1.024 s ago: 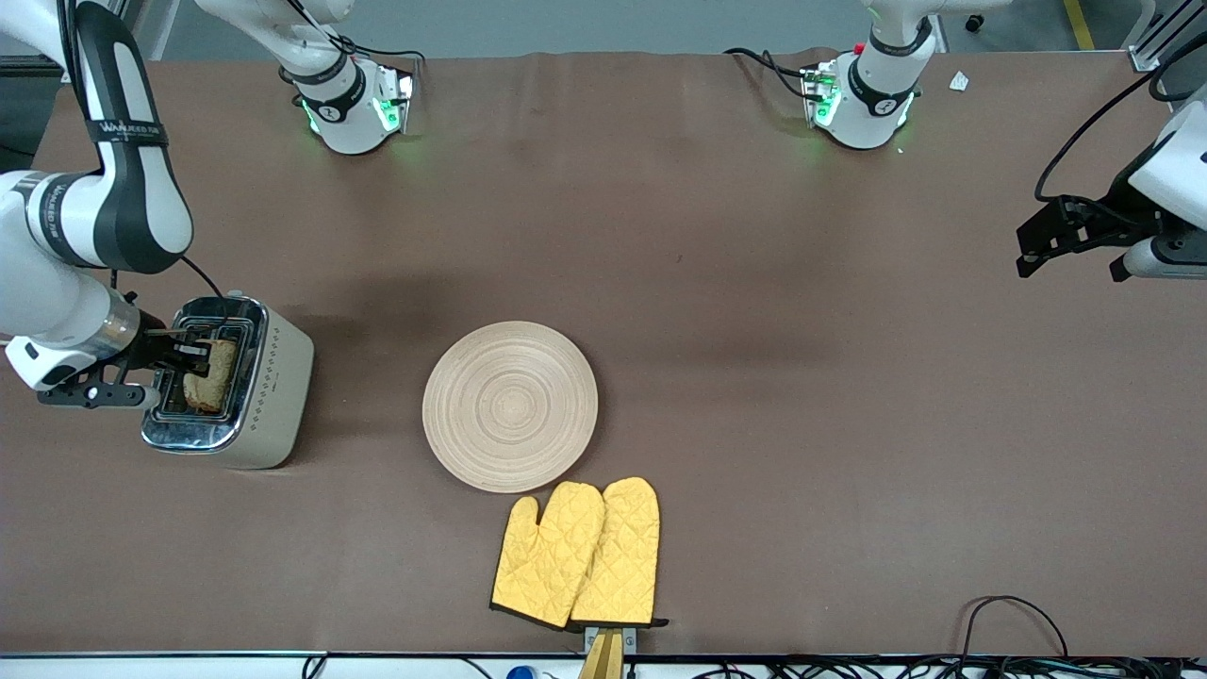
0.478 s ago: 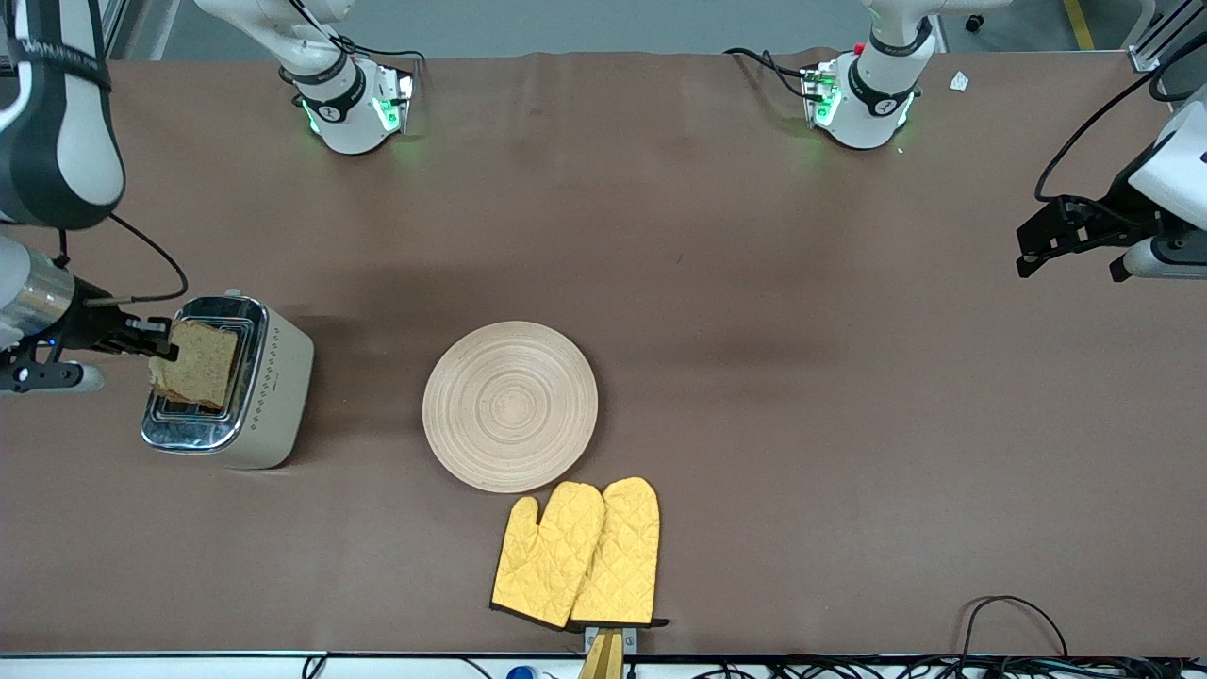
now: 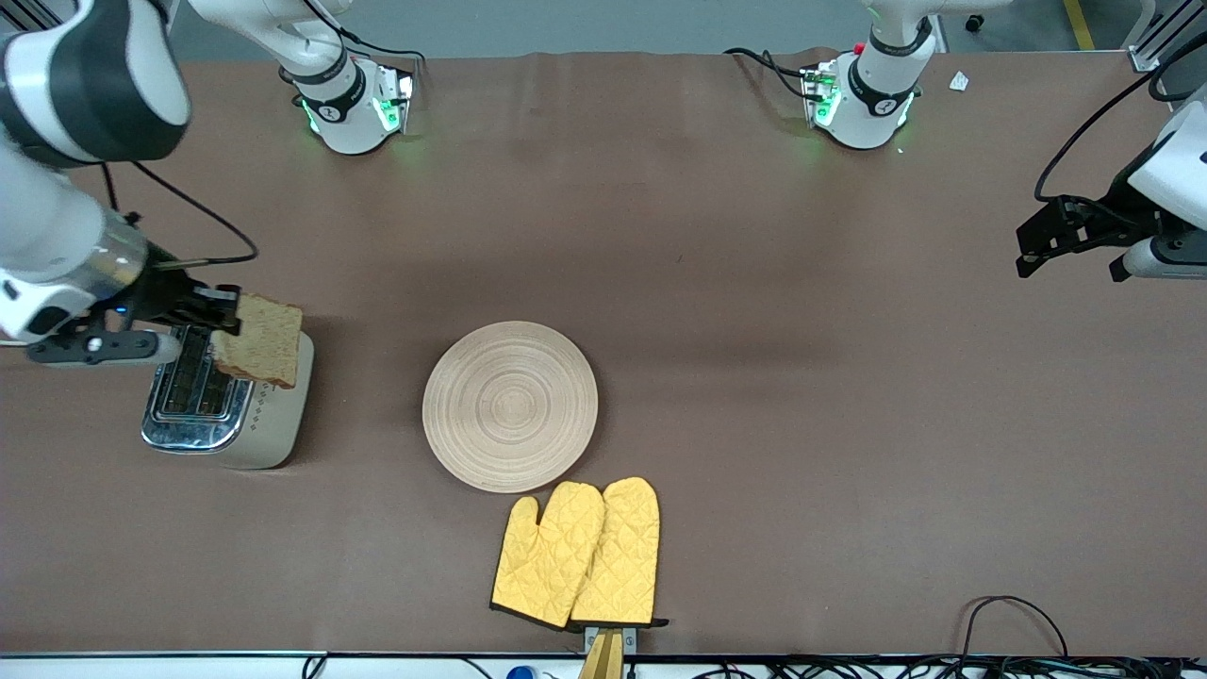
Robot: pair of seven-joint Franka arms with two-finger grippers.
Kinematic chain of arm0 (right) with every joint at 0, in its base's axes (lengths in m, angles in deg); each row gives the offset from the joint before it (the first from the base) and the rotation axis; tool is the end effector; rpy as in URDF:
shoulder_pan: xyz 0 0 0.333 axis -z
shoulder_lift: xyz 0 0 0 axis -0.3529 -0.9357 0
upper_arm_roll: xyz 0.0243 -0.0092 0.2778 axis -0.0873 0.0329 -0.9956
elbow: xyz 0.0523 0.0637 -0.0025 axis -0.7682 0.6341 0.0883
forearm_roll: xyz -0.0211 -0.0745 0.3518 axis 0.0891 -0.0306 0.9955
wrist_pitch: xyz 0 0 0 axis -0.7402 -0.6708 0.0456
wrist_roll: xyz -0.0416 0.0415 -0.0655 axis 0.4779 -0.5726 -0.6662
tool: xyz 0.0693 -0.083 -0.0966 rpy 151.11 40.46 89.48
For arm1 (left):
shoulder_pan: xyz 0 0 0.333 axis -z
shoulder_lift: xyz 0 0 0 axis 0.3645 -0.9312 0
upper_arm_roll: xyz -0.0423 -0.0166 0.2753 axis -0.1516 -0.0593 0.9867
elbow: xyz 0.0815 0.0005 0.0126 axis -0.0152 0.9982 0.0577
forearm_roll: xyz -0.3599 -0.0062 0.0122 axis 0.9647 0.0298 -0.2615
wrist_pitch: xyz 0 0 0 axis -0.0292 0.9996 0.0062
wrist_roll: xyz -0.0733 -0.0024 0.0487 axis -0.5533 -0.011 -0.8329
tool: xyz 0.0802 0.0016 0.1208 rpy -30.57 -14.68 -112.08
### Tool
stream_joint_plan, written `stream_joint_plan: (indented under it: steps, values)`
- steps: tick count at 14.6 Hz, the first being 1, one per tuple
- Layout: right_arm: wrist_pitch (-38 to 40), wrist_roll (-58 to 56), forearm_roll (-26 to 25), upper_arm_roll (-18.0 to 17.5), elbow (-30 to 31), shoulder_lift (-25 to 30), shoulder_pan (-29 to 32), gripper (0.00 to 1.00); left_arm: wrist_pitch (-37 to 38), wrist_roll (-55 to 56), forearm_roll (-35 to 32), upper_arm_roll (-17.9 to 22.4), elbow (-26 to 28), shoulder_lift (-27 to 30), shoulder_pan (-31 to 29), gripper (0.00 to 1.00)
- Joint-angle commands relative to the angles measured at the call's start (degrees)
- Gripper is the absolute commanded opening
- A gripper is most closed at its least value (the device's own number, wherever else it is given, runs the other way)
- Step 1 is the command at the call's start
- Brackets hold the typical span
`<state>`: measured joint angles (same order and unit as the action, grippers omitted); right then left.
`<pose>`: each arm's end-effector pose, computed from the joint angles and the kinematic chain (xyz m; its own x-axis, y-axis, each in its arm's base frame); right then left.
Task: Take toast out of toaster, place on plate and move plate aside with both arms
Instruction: 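Lift the bread out and carry it over the wooden plate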
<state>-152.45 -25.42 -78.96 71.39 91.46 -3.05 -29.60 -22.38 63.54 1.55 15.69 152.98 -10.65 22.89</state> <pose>0.5612 0.0922 0.4716 0.9998 0.0127 -0.0143 0.0121 -0.9990 -0.0420 0.5355 -0.0576 0.5681 0.9908 -0.0907 0.1003 -0.0890 -0.9958 -0.0219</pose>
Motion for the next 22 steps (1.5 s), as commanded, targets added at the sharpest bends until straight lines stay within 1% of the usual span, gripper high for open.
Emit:
stream_joint_plan:
  steps: [1, 3, 4, 5, 8, 11, 14, 17, 22]
  values:
    - [-6.94, 4.16, 3.39, 0.35, 5.2, -0.12, -3.53, 0.0, 0.25, 0.33, -1.39, -0.38, -0.89, -0.29, 0.07, 1.0]
    - [-15.73, 4.26, 10.59, 0.35, 11.0, -0.3, -4.24, 0.0, 0.25, 0.33, -1.39, -0.38, -0.89, -0.29, 0.07, 1.0]
    - [-19.43, 4.43, 12.88, 0.43, 13.12, -0.38, -5.64, 0.0, 0.25, 0.24, -1.47, -0.38, -0.89, -0.29, -0.02, 1.0]
    - [-22.42, 5.39, 14.82, 0.44, 14.44, -0.73, -7.13, 0.0, 0.25, 0.24, -1.47, -0.38, -0.8, -0.29, -0.02, 1.0]
    - [-31.73, 10.05, 19.13, 0.44, 16.21, -5.02, -13.01, 0.0, 0.34, 0.33, -1.47, -0.38, -0.8, -0.29, 0.07, 1.0]
    - [-38.34, 14.44, 21.07, 0.35, 16.12, -9.6, -18.11, 0.0, 0.34, 0.33, -1.47, -0.64, -0.8, -0.29, 0.07, 1.0]
    - [-42.3, 14.89, 23.88, 0.44, 16.04, -12.15, -21.9, 0.0, 0.34, 0.24, -1.47, -0.73, -0.8, -0.29, -0.11, 1.0]
    - [-45.73, 14.8, 24.24, 0.44, 15.6, -14.97, -22.09, 0.0, 0.34, 0.42, -1.47, -0.73, -0.8, -0.29, -0.02, 1.0]
    - [-46.36, 11.56, 24.07, 0.52, 14.72, -17.61, -20.24, 0.0, 0.34, 0.86, -1.47, -1.35, -0.8, -0.29, -0.11, 1.0]
